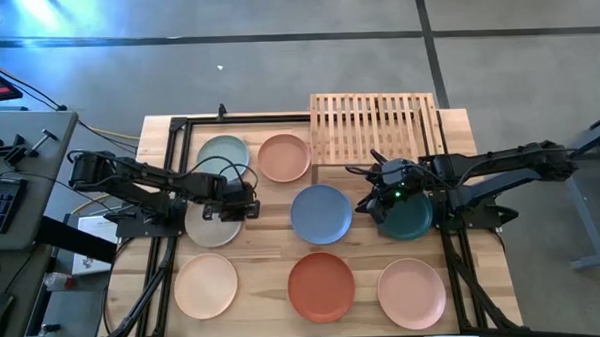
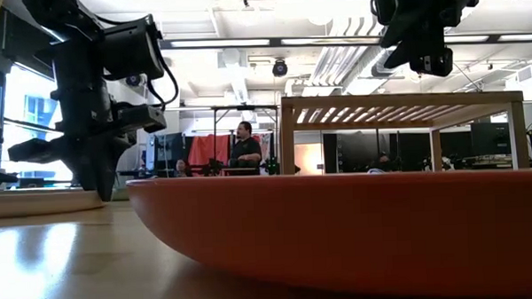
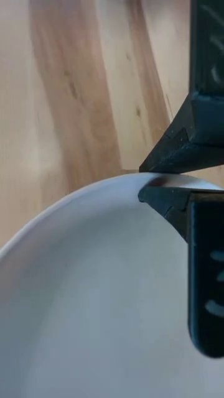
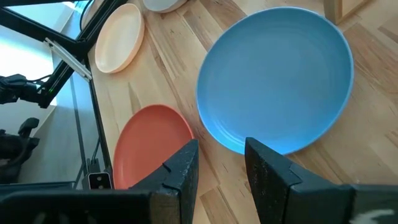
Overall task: Place and stack plates onto a shelf
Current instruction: Put the white plate on the shelf
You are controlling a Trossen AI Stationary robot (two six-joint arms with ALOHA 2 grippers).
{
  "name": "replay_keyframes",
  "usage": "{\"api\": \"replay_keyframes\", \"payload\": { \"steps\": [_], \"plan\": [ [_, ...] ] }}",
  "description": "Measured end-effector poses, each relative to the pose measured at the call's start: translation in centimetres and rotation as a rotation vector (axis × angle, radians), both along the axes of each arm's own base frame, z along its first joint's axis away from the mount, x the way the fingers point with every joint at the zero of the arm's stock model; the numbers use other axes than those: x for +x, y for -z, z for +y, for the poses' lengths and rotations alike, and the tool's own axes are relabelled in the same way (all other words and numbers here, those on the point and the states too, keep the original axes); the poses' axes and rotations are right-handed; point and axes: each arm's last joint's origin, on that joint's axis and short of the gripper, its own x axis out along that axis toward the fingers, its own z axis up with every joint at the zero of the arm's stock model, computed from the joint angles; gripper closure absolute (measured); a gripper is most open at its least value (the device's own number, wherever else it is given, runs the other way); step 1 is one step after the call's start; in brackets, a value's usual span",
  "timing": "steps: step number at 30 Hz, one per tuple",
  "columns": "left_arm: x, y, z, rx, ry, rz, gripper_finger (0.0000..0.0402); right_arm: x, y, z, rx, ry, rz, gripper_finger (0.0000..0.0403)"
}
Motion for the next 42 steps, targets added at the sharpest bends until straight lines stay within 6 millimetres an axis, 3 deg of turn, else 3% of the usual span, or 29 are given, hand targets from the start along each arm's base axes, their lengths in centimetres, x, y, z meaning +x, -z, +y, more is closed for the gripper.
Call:
{"api": "replay_keyframes", "payload": {
  "steps": [11, 24, 32, 42],
  "plan": [
    [1.7, -2.2, -1.2, 0.037, 0.174, -0.058, 0.0387, 0.0, 0.0, 0.0, -0.006, 0.013, 0.000, 0.0290],
    [2.8, -6.3, -3.4, 0.059, 0.387, -0.049, 0.0389, 0.0, 0.0, -0.1, 0.003, 0.042, -0.003, 0.0290],
    [3.3, -9.1, -4.3, 0.116, 0.555, -0.067, 0.0399, 0.5, -0.6, -0.1, 0.010, 0.043, -0.073, 0.0290],
    [3.5, -11.1, -5.0, 0.177, 0.753, -0.092, 0.0400, 1.1, -1.6, 0.0, 0.015, 0.040, -0.195, 0.0290]
  ]
}}
